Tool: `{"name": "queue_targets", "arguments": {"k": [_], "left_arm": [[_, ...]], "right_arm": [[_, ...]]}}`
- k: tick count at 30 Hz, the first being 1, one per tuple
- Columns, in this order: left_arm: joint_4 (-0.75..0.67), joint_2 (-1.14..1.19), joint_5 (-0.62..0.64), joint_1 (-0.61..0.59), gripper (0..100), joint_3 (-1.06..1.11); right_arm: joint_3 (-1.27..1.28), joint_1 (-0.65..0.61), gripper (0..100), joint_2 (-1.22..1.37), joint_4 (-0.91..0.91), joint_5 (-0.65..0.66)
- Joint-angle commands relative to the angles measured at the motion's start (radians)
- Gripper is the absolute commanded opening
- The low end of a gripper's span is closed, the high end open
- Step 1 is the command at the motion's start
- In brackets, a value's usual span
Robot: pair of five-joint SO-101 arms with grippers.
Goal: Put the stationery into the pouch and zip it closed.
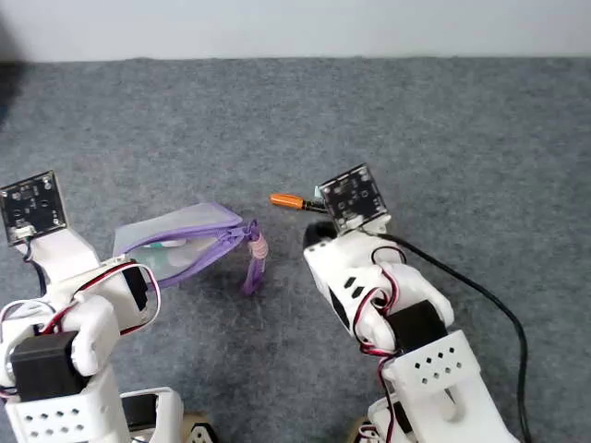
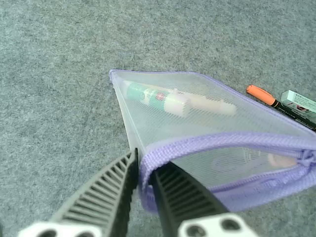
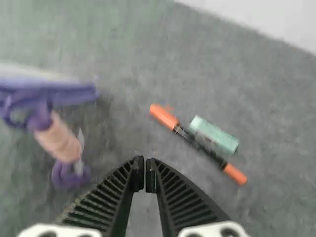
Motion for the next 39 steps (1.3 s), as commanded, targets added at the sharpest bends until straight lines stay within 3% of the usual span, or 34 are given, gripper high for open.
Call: {"name": "queue_targets", "arguments": {"k": [1, 7, 15, 22, 24, 31, 39], "left_arm": [[-0.003, -0.012, 0.011, -0.006, 1, -0.010], [-0.003, -0.011, 0.011, -0.005, 1, -0.010], [-0.003, -0.008, 0.011, -0.005, 1, -0.010], [-0.002, -0.008, 0.011, -0.008, 1, -0.010], [-0.002, -0.009, 0.011, -0.008, 1, -0.010], [0.000, -0.011, 0.011, -0.009, 1, -0.010], [0.002, -0.011, 0.011, -0.009, 1, -0.010]], "right_arm": [[-0.075, 0.033, 0.7, 0.033, 0.064, 0.051], [-0.269, 0.099, 0.8, 0.272, 0.154, 0.055], [-0.551, 0.102, 1.2, 0.679, 0.196, 0.295], [-0.766, 0.070, 1.3, 0.998, 0.200, 0.382], [-0.833, 0.056, 4.6, 1.081, 0.202, 0.384], [-1.145, 0.031, 34.0, 1.333, 0.291, 0.381], [-1.453, -0.012, 35.1, 1.613, 0.306, 0.385]]}}
